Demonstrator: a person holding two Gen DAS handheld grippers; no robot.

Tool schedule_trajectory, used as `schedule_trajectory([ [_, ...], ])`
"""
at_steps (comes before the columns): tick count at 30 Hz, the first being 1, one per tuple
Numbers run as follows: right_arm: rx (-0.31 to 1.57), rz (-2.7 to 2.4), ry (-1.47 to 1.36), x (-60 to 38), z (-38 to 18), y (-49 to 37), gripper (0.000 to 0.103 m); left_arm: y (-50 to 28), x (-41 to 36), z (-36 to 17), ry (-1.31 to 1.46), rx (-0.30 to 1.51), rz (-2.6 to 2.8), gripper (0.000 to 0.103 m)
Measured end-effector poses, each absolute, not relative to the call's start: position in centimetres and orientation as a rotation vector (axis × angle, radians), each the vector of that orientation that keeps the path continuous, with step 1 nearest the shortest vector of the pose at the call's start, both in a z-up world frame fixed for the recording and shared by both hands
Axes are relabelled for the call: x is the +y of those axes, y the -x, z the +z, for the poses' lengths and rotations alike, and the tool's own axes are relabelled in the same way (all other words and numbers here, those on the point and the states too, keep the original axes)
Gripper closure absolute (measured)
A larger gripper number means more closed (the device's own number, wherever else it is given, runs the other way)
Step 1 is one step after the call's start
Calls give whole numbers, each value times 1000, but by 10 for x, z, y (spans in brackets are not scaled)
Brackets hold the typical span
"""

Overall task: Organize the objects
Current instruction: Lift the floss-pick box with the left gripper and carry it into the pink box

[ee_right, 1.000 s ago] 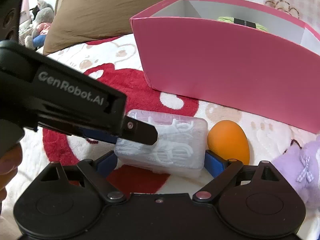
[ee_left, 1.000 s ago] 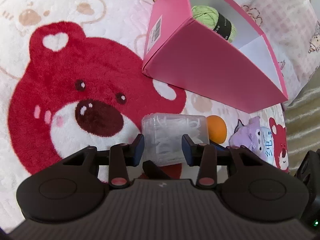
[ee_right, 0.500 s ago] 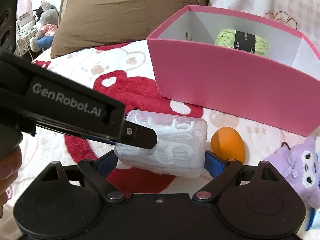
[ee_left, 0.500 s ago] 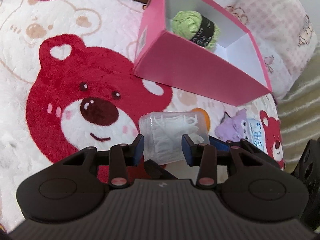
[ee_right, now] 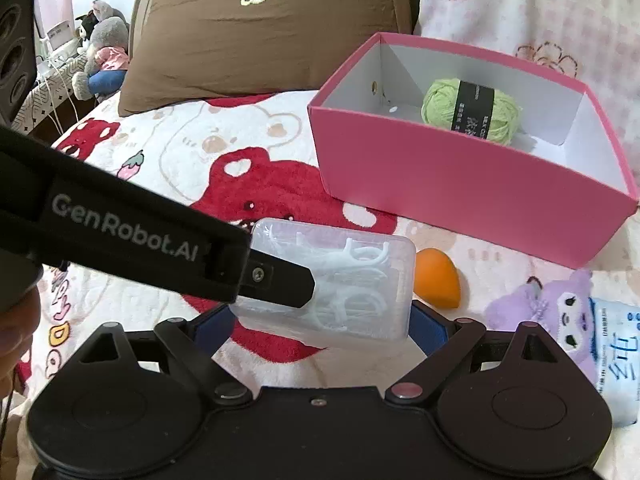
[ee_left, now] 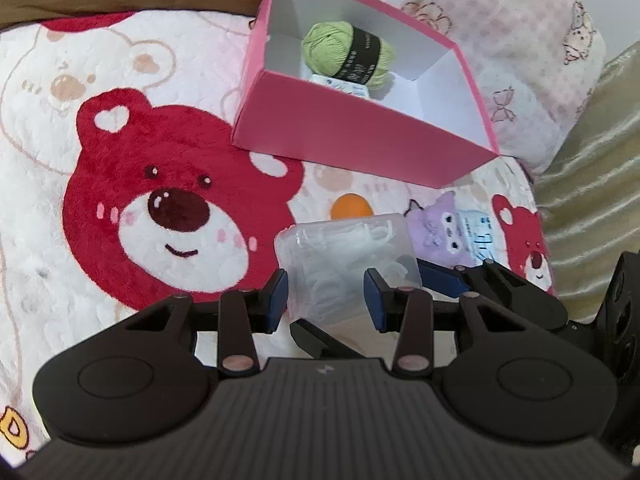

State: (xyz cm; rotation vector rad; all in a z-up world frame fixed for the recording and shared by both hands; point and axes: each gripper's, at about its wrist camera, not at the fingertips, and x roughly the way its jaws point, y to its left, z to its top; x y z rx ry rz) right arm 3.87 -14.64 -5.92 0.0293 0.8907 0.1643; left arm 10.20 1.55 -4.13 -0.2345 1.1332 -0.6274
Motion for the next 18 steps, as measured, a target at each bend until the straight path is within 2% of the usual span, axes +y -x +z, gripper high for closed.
schedule_trajectory([
  [18, 875, 152, 2, -150, -7, -7, 9, -64, 11, 10, 211, 1060, -653, 63],
])
